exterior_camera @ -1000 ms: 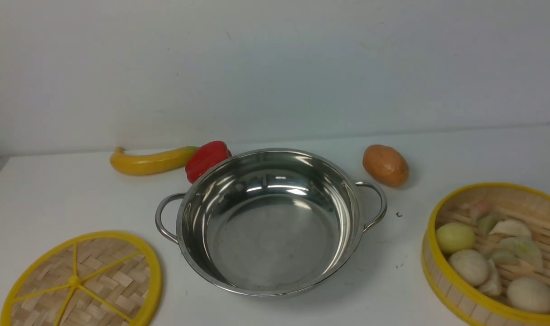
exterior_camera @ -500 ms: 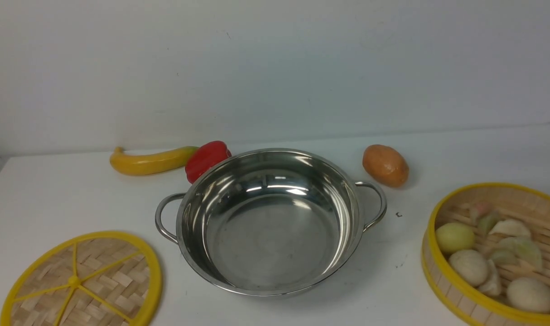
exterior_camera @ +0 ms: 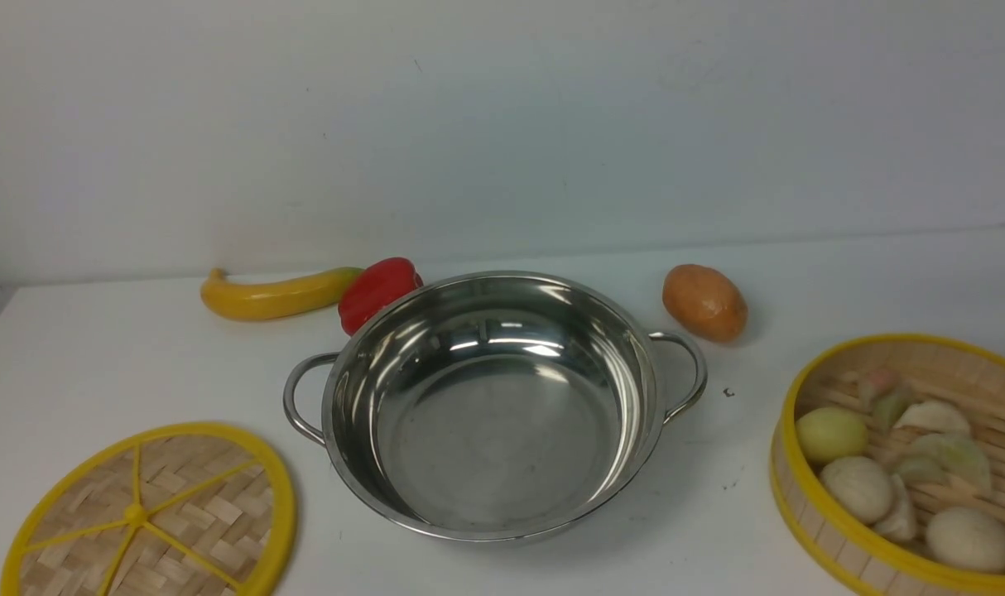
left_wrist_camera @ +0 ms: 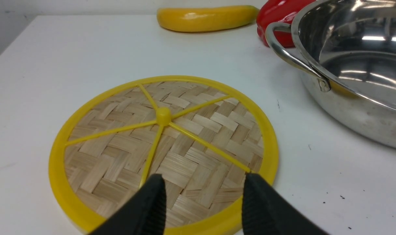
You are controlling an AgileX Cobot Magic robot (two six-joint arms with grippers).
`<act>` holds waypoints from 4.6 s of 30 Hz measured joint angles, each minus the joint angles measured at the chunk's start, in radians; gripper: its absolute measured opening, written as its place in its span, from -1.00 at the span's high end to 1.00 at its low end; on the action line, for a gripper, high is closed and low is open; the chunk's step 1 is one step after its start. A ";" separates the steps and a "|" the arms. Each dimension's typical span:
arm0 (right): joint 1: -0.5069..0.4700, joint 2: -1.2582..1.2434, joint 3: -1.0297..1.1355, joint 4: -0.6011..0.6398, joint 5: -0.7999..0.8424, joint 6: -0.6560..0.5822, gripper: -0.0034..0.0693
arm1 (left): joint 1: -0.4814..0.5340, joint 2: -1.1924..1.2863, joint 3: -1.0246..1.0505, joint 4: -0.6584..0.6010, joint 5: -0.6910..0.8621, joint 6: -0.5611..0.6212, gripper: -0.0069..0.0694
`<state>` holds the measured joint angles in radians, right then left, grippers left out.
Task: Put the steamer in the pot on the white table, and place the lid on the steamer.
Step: 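Reach for and grasp the rim of the bamboo steamer holding the buns with the right gripper, then place the bamboo steamer basket of food into the steel pot with the right gripper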
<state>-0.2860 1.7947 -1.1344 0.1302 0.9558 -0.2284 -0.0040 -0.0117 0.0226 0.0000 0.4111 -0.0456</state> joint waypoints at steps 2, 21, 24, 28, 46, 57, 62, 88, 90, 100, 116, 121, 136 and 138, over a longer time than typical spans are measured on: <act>0.000 0.008 0.000 0.000 -0.004 0.000 0.10 | 0.000 0.000 0.000 0.000 0.000 0.000 0.00; 0.000 0.013 0.000 0.004 -0.020 -0.005 0.27 | 0.000 0.000 0.000 0.000 0.000 0.000 0.00; 0.000 0.013 0.000 0.010 -0.020 -0.005 0.27 | 0.000 0.000 0.000 0.000 0.000 0.000 0.00; 0.000 0.013 0.000 0.022 -0.021 -0.005 0.29 | 0.000 0.000 0.000 0.000 0.000 0.000 0.00; 0.000 0.065 0.000 0.005 -0.044 -0.011 0.31 | 0.000 0.000 0.000 0.000 0.000 0.000 0.00; 0.000 0.031 -0.034 -0.015 -0.011 -0.007 0.31 | 0.000 0.000 0.000 0.000 0.000 0.000 0.00; 0.000 0.031 -0.058 -0.016 0.017 0.003 0.31 | 0.000 0.000 0.000 0.000 0.000 0.000 0.00; 0.000 0.066 -0.060 -0.005 0.025 -0.017 0.73 | 0.000 0.000 0.000 0.000 0.000 0.000 0.00; 0.000 0.066 -0.060 -0.013 0.028 -0.019 0.78 | 0.000 0.000 0.000 0.000 0.000 0.000 0.00; 0.000 0.072 -0.088 -0.005 0.052 -0.012 0.78 | 0.000 0.000 0.000 0.000 0.000 0.000 0.00; 0.033 0.076 -0.336 0.106 0.256 -0.060 0.71 | 0.000 0.000 0.000 0.000 0.000 0.000 0.00; 0.034 0.076 -0.392 0.132 0.273 -0.060 0.71 | 0.000 0.000 0.000 0.000 0.000 0.000 0.00; 0.200 0.077 -0.501 0.162 0.278 -0.044 0.71 | 0.000 0.000 0.000 0.000 0.000 0.000 0.00; 0.248 0.079 -0.501 0.167 0.284 -0.041 0.71 | 0.000 0.000 0.000 0.000 0.000 0.000 0.00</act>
<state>-0.0381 1.8737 -1.6355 0.2974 1.2394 -0.2695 -0.0040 -0.0117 0.0226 0.0000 0.4111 -0.0456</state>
